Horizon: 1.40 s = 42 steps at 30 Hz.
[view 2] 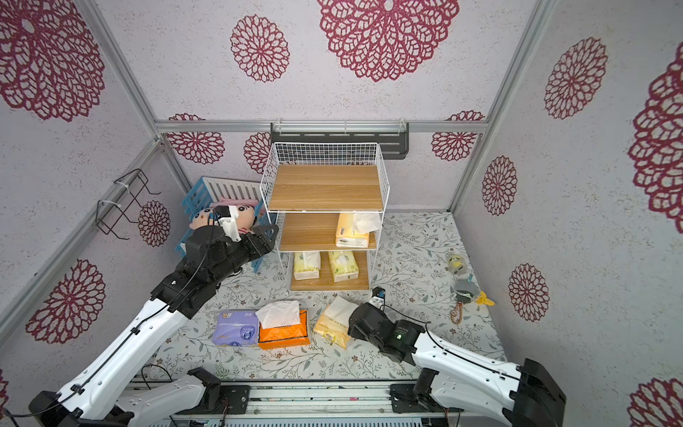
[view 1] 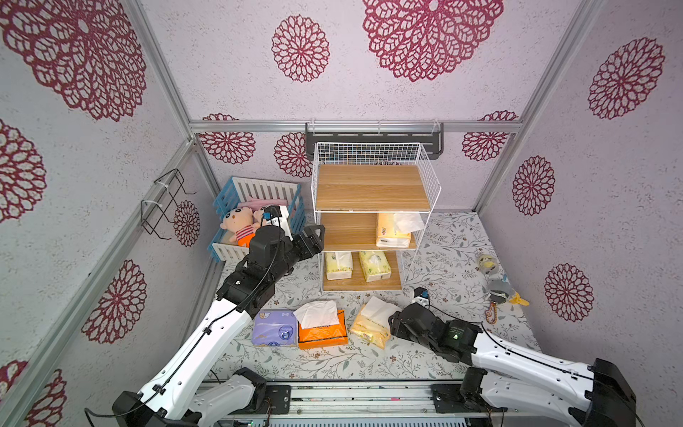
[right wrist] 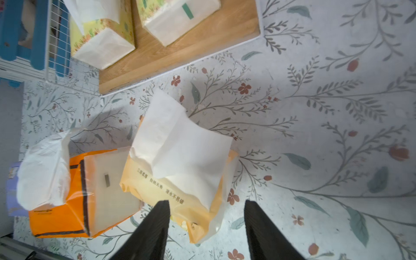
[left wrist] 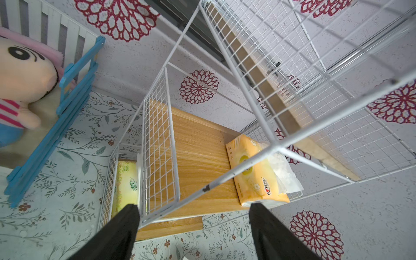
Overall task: Remove the tissue boxes from the shelf
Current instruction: Place the box of tissues at the center of the board.
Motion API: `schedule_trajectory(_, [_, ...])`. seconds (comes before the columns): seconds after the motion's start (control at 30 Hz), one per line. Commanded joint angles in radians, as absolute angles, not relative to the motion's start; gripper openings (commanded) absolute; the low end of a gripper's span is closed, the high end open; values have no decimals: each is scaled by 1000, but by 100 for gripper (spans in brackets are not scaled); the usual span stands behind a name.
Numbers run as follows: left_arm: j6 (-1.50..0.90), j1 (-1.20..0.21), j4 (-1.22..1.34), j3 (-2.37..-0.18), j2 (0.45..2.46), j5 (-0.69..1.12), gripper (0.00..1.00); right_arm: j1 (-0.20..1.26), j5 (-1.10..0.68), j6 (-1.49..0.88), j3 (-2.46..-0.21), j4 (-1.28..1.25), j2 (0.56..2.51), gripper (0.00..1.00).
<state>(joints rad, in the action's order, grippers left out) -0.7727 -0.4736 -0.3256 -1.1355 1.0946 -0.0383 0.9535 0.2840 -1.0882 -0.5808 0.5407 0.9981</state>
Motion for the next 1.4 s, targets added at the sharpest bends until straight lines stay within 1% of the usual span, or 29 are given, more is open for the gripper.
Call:
schedule_trajectory(0.0, [-755, -483, -296, -1113, 1100, -28, 84, 936, 268, -1081, -551, 503, 1023, 60])
schedule_trajectory(0.17, [-742, -482, -307, -1108, 1091, -40, 89, 888, 201, -1057, -509, 368, 1086, 60])
schedule_trajectory(0.3, [-733, -482, -315, -1092, 1065, -61, 92, 845, 165, -991, -522, 286, 1161, 61])
schedule_trajectory(0.53, [-733, -482, -322, -1065, 1035, -77, 94, 774, 116, -872, -599, 218, 1299, 61])
schedule_trajectory(0.8, [-738, -482, -326, -1064, 1038, -75, 95, 747, 55, -794, -725, 132, 1458, 60])
schedule_trajectory(0.9, [-738, -482, -331, -1069, 1040, -74, 95, 746, 53, -782, -779, 143, 1490, 60])
schedule_trajectory(1.0, [-738, -482, -334, -1072, 1044, -71, 97, 746, 94, -793, -803, 208, 1462, 60])
schedule_trajectory(1.13, [-736, -482, -326, -1067, 1051, -67, 98, 746, 178, -825, -776, 322, 1328, 60])
schedule_trajectory(1.37, [-727, -482, -286, -1067, 1083, -58, 98, 746, 171, -865, -717, 467, 1059, 62])
